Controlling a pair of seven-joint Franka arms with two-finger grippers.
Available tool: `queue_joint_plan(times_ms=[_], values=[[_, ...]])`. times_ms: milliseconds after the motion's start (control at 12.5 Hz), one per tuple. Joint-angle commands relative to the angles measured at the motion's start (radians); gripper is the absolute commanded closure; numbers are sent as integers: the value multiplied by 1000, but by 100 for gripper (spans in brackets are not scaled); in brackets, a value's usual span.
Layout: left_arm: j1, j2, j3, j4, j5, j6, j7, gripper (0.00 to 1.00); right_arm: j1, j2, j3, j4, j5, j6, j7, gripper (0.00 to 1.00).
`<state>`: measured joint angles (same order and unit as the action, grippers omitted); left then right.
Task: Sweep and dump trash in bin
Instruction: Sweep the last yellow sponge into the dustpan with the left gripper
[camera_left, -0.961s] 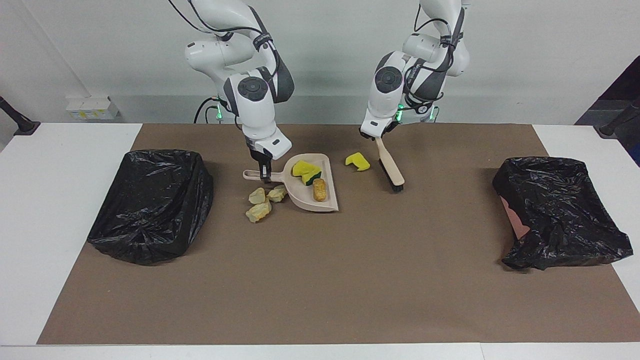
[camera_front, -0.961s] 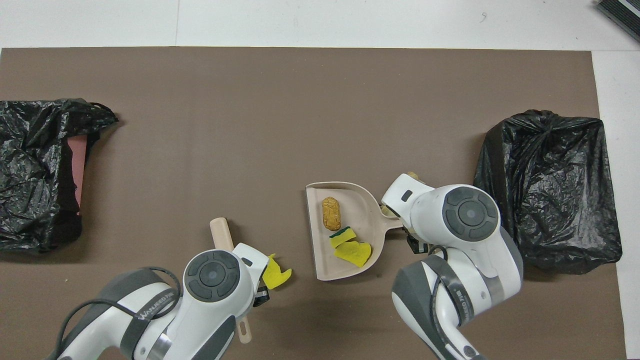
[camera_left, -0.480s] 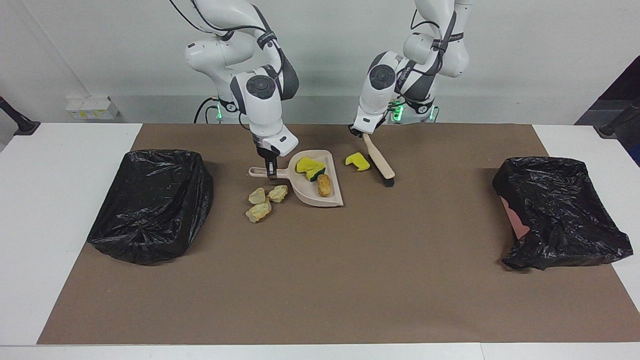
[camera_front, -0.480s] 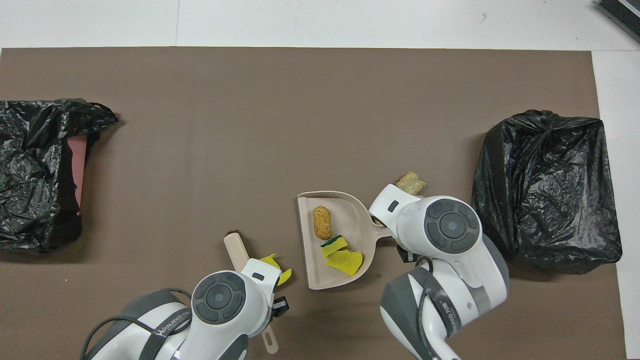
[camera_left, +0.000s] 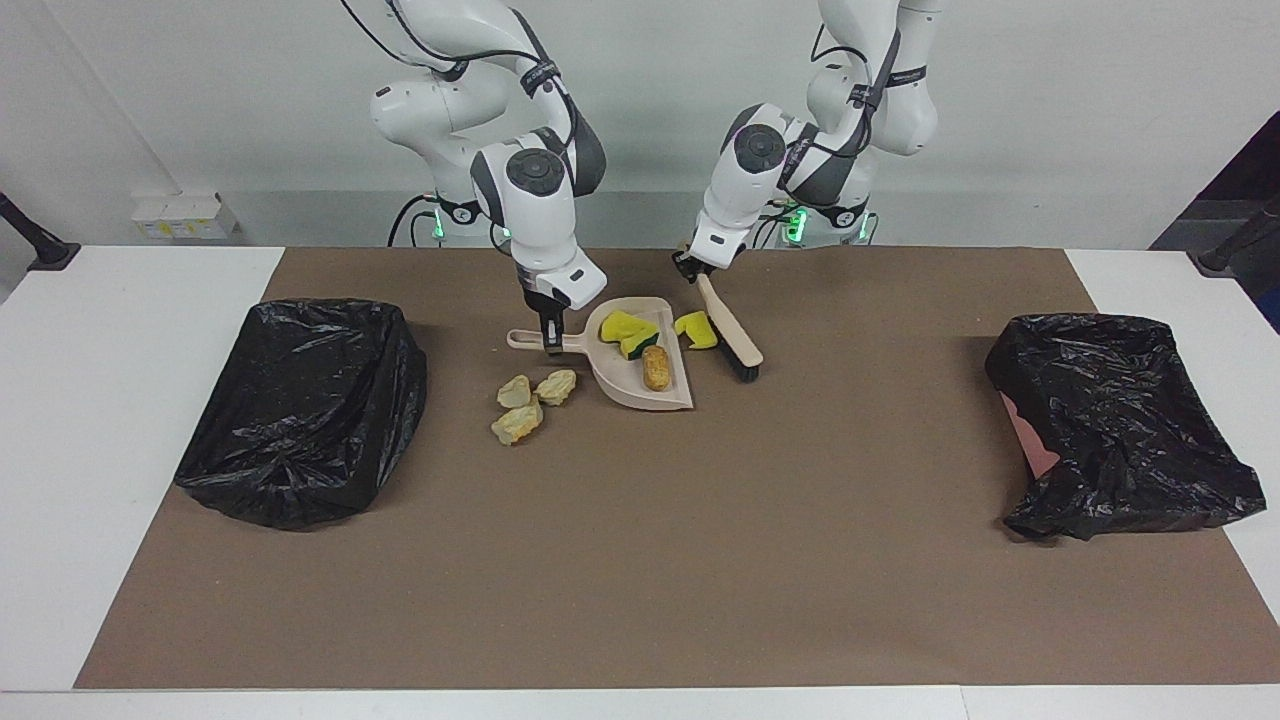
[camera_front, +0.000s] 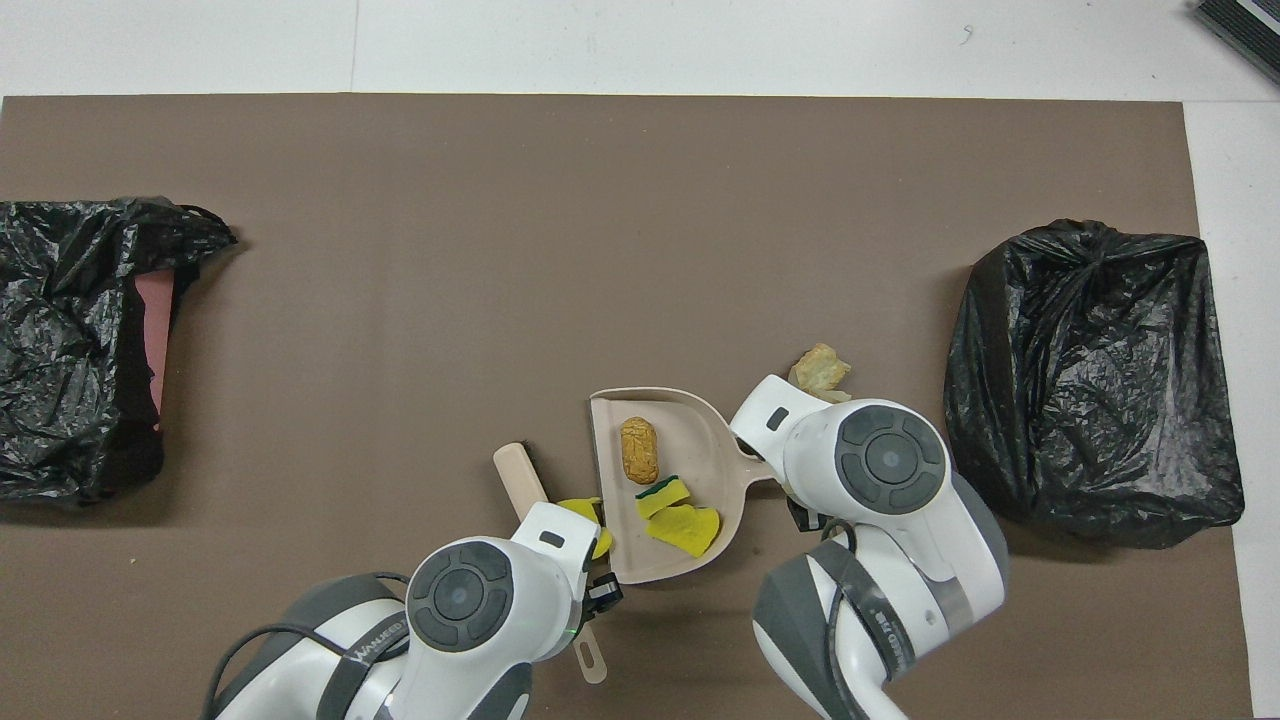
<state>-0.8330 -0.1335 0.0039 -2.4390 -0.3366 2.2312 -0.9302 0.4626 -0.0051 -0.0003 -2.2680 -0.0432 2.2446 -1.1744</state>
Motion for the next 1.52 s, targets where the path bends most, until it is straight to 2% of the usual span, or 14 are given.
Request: queue_joint_plan(times_ms=[0, 320, 641, 801, 1121, 1281, 1441], values=[[-70, 34, 10, 56, -19, 39, 14, 100, -12, -10, 5, -2, -10, -16, 15, 100], [-84, 106, 5, 207, -21, 22, 14, 100, -12, -9, 5, 1, -10, -20, 18, 100], [-31, 97, 13, 297, -21, 16, 19, 100, -12, -9, 5, 1, -10, -22, 21, 100], [26, 72, 10, 324, -21, -46, 22, 100, -12, -9, 5, 1, -10, -20, 21, 100], [115, 28, 22, 295, -16, -319, 203, 100, -12, -9, 6, 2, -10, -23, 48, 100], [130, -14, 24, 230, -2, -340, 226, 100, -27, -7, 5, 28, -6, -46, 74, 100], [118, -28, 22, 165, -1, -338, 217, 100, -76, -9, 6, 76, 6, -126, 44, 100]])
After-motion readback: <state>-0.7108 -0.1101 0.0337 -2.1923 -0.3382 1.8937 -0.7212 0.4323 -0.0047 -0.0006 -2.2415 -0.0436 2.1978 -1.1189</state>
